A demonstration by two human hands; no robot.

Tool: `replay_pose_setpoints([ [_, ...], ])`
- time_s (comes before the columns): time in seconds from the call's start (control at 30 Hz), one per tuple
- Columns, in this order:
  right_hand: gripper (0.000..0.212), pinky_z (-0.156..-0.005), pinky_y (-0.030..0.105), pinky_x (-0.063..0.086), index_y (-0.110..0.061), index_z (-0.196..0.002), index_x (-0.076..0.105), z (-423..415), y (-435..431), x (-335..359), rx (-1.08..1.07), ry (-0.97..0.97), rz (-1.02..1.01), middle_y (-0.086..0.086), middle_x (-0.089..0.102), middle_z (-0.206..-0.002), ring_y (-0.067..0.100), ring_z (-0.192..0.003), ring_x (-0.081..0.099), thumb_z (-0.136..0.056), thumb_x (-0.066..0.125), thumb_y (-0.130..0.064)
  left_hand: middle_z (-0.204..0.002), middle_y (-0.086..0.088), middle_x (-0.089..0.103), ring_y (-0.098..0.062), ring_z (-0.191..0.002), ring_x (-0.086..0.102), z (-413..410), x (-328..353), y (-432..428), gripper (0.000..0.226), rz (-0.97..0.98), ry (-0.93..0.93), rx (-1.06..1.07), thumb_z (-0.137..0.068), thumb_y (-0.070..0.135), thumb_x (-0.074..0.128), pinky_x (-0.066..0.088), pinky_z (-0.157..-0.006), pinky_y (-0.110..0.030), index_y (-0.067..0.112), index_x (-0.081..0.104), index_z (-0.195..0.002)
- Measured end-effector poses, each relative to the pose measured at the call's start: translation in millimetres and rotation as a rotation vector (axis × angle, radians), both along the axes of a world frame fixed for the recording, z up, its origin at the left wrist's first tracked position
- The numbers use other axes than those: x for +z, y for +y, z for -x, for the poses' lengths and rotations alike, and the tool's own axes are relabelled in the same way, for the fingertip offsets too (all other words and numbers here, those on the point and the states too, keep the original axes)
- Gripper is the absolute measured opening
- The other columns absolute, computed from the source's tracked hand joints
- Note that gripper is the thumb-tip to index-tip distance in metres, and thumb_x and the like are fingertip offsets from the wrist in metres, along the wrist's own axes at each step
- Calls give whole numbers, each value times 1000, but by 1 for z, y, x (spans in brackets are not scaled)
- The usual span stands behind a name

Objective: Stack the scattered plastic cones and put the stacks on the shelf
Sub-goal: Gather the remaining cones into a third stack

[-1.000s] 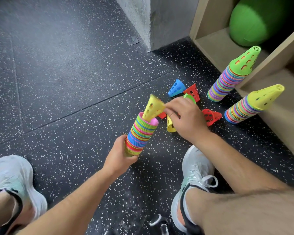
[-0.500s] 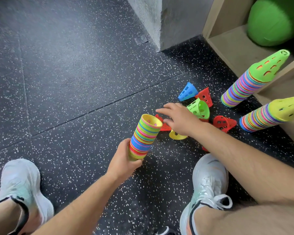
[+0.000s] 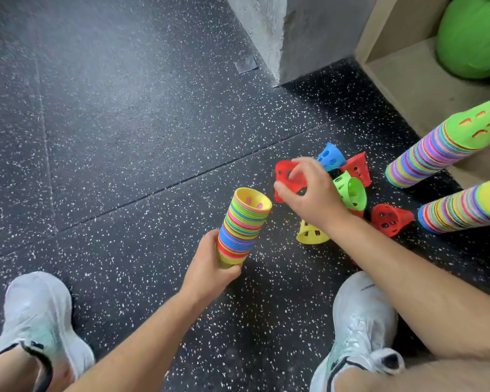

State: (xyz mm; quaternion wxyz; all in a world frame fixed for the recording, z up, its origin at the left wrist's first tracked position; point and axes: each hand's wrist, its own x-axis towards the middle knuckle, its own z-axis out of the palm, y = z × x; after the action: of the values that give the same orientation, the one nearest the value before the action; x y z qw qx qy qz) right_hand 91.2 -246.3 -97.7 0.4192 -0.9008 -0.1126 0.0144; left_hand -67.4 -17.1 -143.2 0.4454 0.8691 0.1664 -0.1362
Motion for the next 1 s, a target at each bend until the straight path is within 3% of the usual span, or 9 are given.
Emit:
replay_pose_setpoints([
  [0.07, 40, -90, 28, 50, -14, -116, 55, -3, -2, 21, -65, -11, -192, -2, 63, -111, 12, -101, 63, -87, 72, -35, -119, 8, 62, -7, -106, 63, -10, -1, -4, 69, 10, -7, -17, -73, 20, 81, 54, -95, -37, 30, 47, -132],
  [0.13, 51, -91, 28, 52, -15, -130, 50, 0, -2, 36, 26, -22, -241, -2, 61, -119, 9, -105, 63, -88, 69, -35, -119, 8, 61, -6, -106, 62, -21, -2, -10, 70, 21, -18, -26, -70, 23, 79, 53, -93, -34, 34, 44, -130],
  [0.37, 75, -119, 26, 23, -11, -150, 35, 20, -5, 30, 385, -45, 127, 3, 37, -152, 16, -142, 31, -90, 66, -45, -111, 11, 61, -3, -95, 63, -47, -11, -35, 69, 91, -58, -53, -64, 26, 74, 54, -83, -29, 42, 38, -121],
  [0.5, 76, -121, 27, 17, -12, -154, 27, 29, -8, 22, 360, 47, 147, 2, 29, -157, 15, -145, 22, -94, 57, -49, -111, 10, 60, -4, -95, 62, -50, -13, -42, 67, 121, -64, -59, -67, 28, 75, 49, -79, -22, 49, 35, -116],
  [0.63, 75, -122, 28, 16, -13, -155, 23, 37, -6, 25, 406, 27, 132, 1, 25, -158, 15, -147, 19, -96, 54, -48, -131, 8, 58, -9, -118, 62, -51, -12, -47, 88, 211, -126, -69, -67, 26, 90, 51, -97, -22, 47, 36, -134],
  [0.77, 77, -123, 26, 12, -15, -157, 20, 33, -11, 30, 435, 65, 98, -2, 20, -162, 9, -150, 14, -97, 52, -52, -125, 10, 66, -8, -113, 67, -54, -9, -50, 79, 283, -215, -44, -75, 16, 90, 54, -98, -28, 53, 45, -129],
  [0.87, 54, -117, 35, 31, -7, -144, 43, 31, -36, 27, 164, -4, -37, 7, 44, -147, 18, -138, 39, -98, 53, -32, -123, 8, 64, -6, -111, 66, -52, -10, -52, 78, 299, -229, -24, -76, 12, 88, 51, -95, -20, 50, 44, -128],
  [0.93, 41, -104, 42, 43, -9, -129, 56, 43, -55, 15, 86, -57, 56, 5, 55, -129, 20, -120, 51, -92, 59, -26, -124, 9, 63, -5, -112, 66, -48, -10, -51, 79, 313, -235, -16, -76, 12, 87, 49, -94, -16, 53, 43, -128],
  [1.0, 43, -98, 44, 45, -17, -127, 57, 63, -65, -1, 169, -39, 345, 1, 55, -128, 22, -117, 50, -90, 61, -37, -121, 14, 63, -6, -111, 66, -47, -9, -51, 80, 323, -247, -19, -77, 14, 86, 49, -93, -15, 61, 43, -125],
])
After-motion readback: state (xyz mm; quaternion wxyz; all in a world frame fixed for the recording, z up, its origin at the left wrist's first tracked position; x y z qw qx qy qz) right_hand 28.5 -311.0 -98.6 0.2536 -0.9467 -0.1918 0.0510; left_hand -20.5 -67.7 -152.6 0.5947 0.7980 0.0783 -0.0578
